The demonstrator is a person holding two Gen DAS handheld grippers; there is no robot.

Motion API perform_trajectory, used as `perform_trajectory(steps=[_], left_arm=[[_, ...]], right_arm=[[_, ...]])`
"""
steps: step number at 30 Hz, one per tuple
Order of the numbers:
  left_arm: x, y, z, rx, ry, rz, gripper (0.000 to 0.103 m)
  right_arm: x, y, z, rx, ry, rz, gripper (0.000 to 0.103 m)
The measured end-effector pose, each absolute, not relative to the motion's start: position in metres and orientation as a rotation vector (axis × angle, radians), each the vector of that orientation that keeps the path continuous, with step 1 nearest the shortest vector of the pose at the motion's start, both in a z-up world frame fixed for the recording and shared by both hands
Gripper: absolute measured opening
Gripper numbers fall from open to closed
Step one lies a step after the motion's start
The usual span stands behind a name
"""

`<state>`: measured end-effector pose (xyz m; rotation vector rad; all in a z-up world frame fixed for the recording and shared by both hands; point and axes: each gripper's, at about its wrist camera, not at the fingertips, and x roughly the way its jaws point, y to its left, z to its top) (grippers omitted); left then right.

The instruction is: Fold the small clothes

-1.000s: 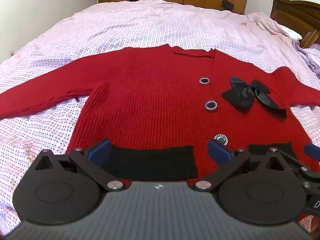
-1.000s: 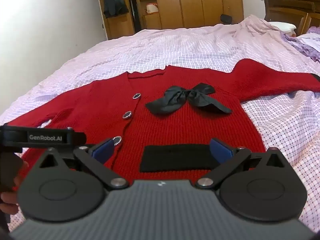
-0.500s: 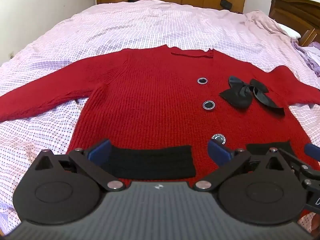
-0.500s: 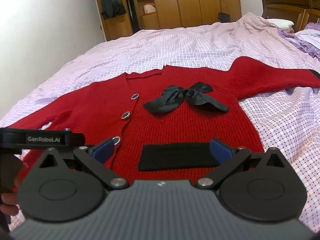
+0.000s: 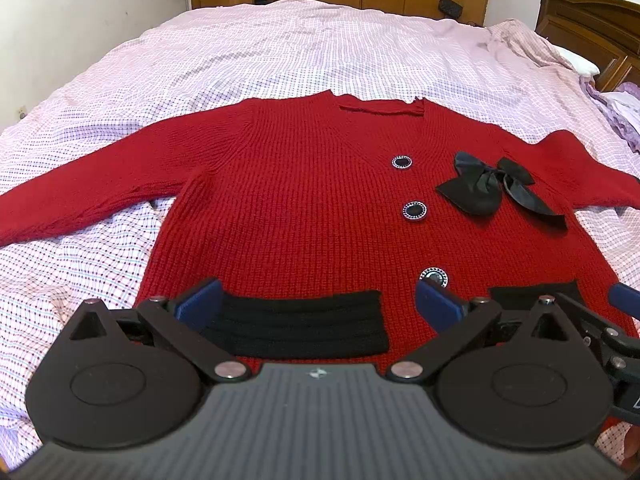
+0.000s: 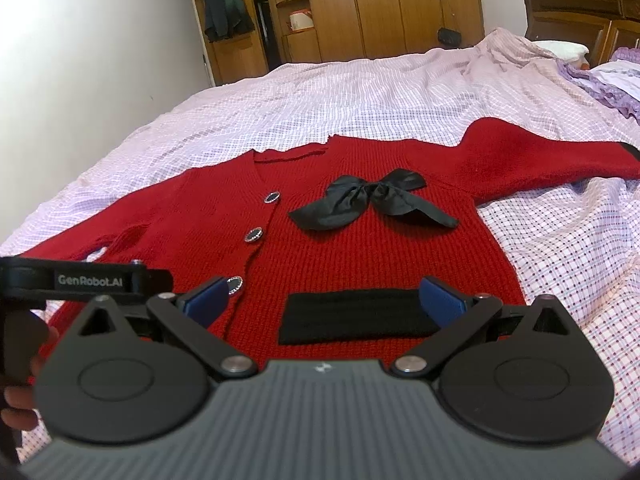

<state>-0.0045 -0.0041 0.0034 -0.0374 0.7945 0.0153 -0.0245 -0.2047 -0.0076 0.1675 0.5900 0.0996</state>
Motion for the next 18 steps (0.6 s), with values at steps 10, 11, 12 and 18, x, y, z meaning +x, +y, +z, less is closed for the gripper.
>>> perform_trajectory(steps=[10,11,12,18], left_arm=[[-0.0044,-0.0075,0.0034,-0.036,0.803,0.008,0.103],[-0.0043,-0.0078,0.0035,-0.036,0.803,0.008,0.103],[-0.0048,-0.0084,0.0038,-0.034,0.802,0.007,0.103],[-0.0054,-0.0087,0.0047,-0.035,0.802,0.005,0.103]], right_arm=[[-0.0256,-0.2080,-0.0078,0.178,0.588,0.093,0.103],[-0.0257,-0.2079,-0.0077,0.178,0.587,0.094,0.103],[-0.0262,-0.2085,-0.0078,0.178,0.587,0.095,0.103],[-0.0279,-0.2093,-0.0074,0.179,0.585,0.099,0.103]])
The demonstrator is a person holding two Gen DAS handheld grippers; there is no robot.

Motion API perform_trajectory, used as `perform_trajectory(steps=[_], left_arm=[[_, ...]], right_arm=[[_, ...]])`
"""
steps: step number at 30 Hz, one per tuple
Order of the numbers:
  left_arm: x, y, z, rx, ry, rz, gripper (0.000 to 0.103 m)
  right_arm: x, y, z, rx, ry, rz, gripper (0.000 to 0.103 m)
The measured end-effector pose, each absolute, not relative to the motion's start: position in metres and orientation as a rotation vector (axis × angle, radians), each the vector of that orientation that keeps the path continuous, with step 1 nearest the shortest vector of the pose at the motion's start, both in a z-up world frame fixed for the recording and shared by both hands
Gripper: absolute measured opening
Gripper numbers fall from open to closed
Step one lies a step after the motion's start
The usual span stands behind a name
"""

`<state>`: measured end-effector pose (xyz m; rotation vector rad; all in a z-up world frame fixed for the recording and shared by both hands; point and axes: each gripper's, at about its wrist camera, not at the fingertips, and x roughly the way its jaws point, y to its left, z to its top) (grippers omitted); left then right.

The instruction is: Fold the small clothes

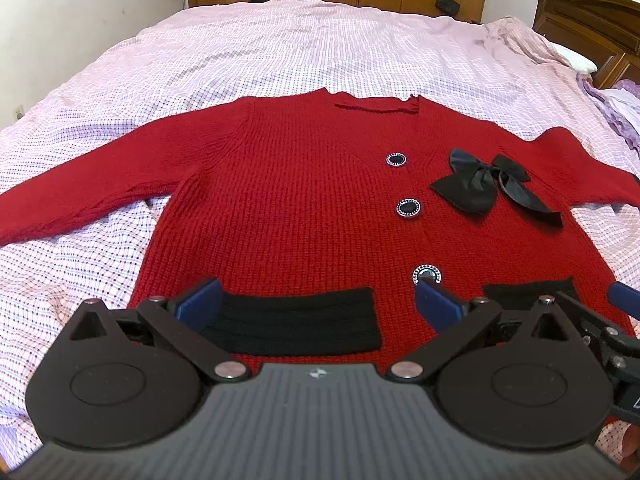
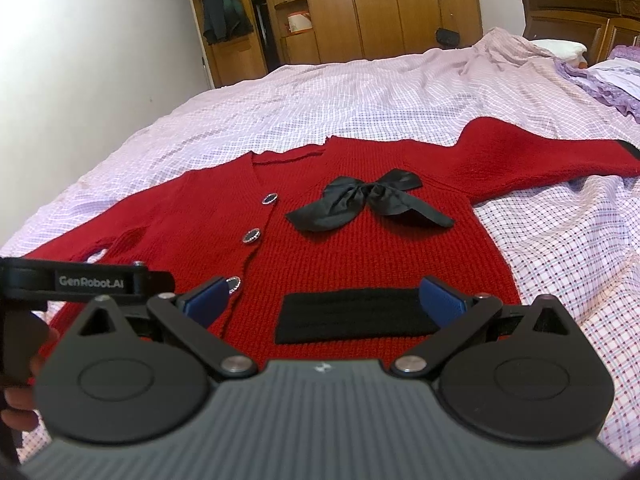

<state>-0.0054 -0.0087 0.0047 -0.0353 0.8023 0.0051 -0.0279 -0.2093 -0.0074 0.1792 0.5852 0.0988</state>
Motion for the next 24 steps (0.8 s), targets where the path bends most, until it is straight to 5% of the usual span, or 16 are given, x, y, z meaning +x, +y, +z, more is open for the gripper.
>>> perform_trajectory(steps=[24], left_arm=[[0.023,-0.027,0.012,0.000,0.818,-0.051,0.103]], right_arm=[[0.002,-0.276,-0.005,0.263,0.626,0.046,0.103]])
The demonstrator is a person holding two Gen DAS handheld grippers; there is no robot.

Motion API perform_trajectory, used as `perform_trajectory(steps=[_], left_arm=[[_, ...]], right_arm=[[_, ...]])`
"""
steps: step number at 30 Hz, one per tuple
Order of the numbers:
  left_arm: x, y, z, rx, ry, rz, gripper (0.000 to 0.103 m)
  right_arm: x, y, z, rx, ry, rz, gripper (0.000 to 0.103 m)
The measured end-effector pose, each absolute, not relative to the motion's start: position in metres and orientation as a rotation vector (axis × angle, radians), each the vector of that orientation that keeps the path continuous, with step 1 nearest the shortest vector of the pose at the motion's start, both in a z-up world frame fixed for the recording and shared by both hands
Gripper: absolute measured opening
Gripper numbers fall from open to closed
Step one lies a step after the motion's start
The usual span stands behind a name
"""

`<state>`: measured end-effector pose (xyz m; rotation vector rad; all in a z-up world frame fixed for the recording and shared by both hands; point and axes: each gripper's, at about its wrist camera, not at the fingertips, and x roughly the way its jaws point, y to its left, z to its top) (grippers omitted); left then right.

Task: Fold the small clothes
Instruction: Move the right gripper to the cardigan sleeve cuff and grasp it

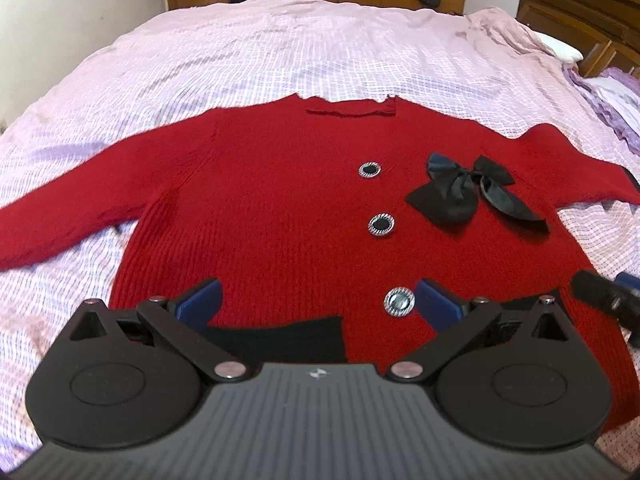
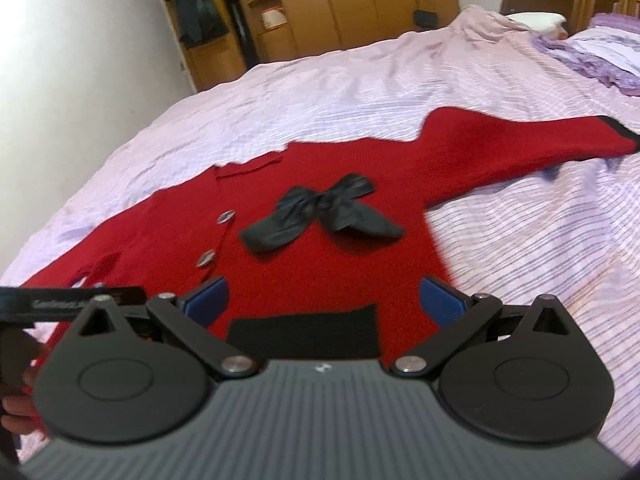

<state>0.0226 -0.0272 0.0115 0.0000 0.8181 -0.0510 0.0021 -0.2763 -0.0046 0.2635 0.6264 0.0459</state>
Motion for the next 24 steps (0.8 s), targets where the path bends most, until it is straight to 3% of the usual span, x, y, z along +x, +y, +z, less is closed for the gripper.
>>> perform_trajectory(steps=[11,24], left_arm=[[0.057,-0.049,0.011,0.013,0.844,-0.055,0.103],[0.103,-0.059,-0.027,0.087,0.932,-0.002,0.103]], right_arm=[[0.070,-0.380,-0.012,0.388,0.613,-0.100,0.103],[0.144,-0.496,-0.057,0.688,0.638,-0.252,0.103]])
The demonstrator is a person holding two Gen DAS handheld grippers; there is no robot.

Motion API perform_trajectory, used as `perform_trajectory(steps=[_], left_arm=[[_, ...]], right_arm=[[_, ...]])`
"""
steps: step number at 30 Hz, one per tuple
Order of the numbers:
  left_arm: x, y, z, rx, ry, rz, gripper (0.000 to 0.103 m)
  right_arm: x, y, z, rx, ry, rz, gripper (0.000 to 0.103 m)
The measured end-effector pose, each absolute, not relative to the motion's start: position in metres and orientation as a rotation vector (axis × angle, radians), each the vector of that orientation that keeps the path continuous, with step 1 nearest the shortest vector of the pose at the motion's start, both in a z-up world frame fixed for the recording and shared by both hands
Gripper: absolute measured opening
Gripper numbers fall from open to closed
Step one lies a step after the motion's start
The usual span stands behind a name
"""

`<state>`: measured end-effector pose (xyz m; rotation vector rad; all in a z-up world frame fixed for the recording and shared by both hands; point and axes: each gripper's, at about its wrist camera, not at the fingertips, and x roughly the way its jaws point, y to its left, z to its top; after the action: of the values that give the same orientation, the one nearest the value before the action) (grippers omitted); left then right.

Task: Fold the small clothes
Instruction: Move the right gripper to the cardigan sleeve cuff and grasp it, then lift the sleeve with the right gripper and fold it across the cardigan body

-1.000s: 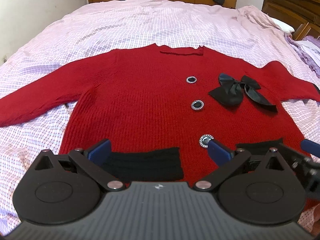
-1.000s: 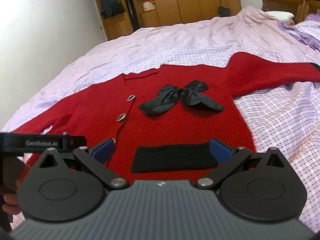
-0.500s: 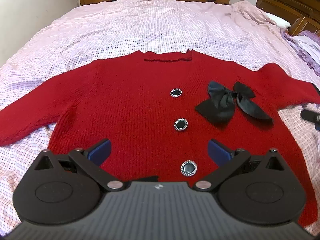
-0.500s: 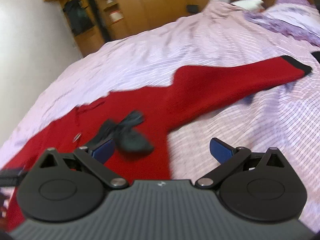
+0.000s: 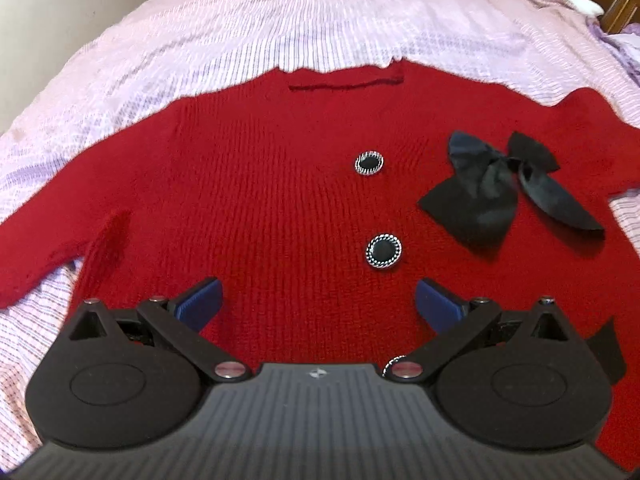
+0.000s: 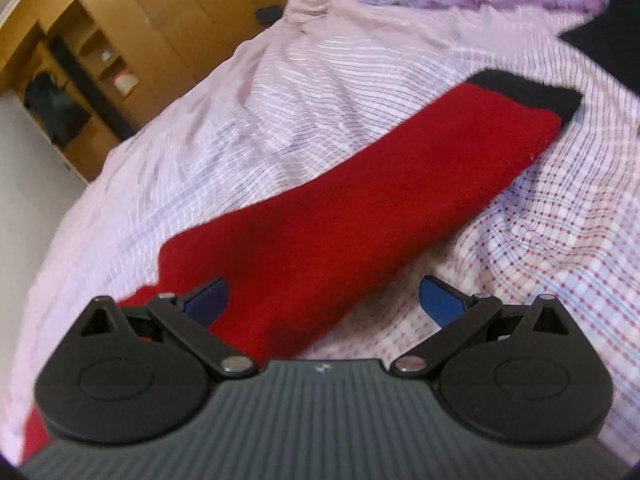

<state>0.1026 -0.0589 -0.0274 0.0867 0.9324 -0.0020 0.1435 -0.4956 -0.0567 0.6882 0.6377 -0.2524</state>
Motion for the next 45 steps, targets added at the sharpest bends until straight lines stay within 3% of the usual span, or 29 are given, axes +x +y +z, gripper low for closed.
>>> perform_trajectory(steps=[9,13,16,19,33,45], left_arm=[[0.112,-0.063,-0.047,0.086,0.966,0.003,0.103],[0.111,-0.067,-0.052,0.108,0.963,0.012,0.103],[0.112,-0.066,-0.054,0.098,0.969,0.011,0.103],[0.112,-0.066,-0.055,0.100,0.965,0.009,0.103],[0.095,-0.065,-0.039,0.143,0.899,0.013,0.103],[0.068,-0.035,-0.007,0.146,0.828,0.029,0.103]], right_arm=[[0.152,-0.524,-0.072,0.824,0.516,-0.277,0.103],[0.148,-0.538,-0.075,0.913,0.435,-0.320,0.090],[0.142,-0.544,-0.073,0.913,0.412,-0.334,0.063],[0.132,-0.547,-0.065,0.891,0.387,-0.314,0.018],[0.079,-0.509,0.000,0.716,0.316,-0.197,0.013],[0.093,-0.420,0.059,0.578,0.277,-0.015,0.013]])
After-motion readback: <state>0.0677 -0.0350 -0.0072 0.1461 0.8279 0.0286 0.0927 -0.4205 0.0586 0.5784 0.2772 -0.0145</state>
